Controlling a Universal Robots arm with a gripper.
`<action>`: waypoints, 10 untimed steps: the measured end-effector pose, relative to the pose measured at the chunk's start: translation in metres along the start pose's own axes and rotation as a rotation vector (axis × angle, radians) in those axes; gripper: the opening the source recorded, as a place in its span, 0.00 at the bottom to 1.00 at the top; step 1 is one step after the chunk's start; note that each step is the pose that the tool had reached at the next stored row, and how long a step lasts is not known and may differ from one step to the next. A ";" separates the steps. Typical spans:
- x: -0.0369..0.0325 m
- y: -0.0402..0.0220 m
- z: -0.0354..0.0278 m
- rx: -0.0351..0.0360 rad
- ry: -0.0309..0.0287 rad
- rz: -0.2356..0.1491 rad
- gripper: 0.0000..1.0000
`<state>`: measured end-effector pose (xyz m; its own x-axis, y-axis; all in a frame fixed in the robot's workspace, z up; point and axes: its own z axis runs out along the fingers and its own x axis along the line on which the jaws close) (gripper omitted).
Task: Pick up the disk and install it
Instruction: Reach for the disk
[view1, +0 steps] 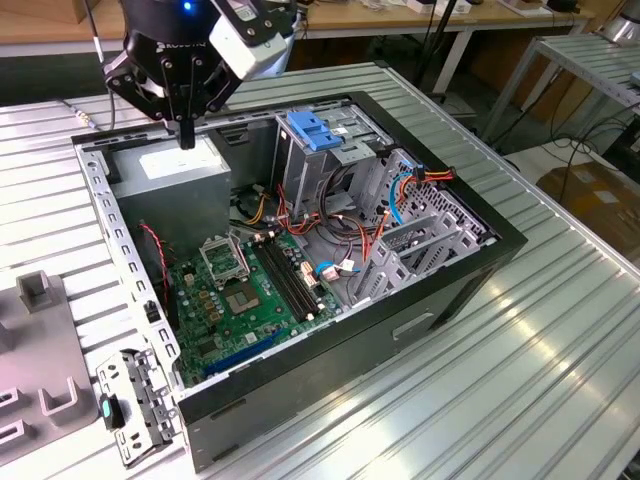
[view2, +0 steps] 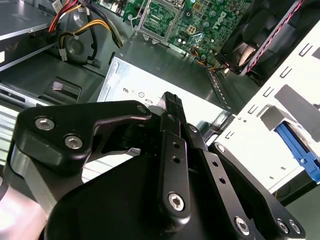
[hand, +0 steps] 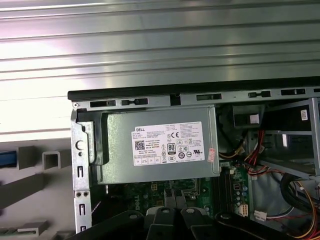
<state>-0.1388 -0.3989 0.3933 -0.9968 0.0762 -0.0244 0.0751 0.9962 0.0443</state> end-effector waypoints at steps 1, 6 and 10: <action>0.0005 0.0000 0.0000 0.0000 0.0000 0.000 0.11; 0.0020 -0.0002 0.0000 0.0000 0.0000 0.000 0.11; 0.0033 -0.0003 0.0000 -0.0001 0.0000 0.000 0.11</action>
<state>-0.1420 -0.3989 0.3932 -0.9968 0.0762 -0.0245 0.0751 0.9962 0.0444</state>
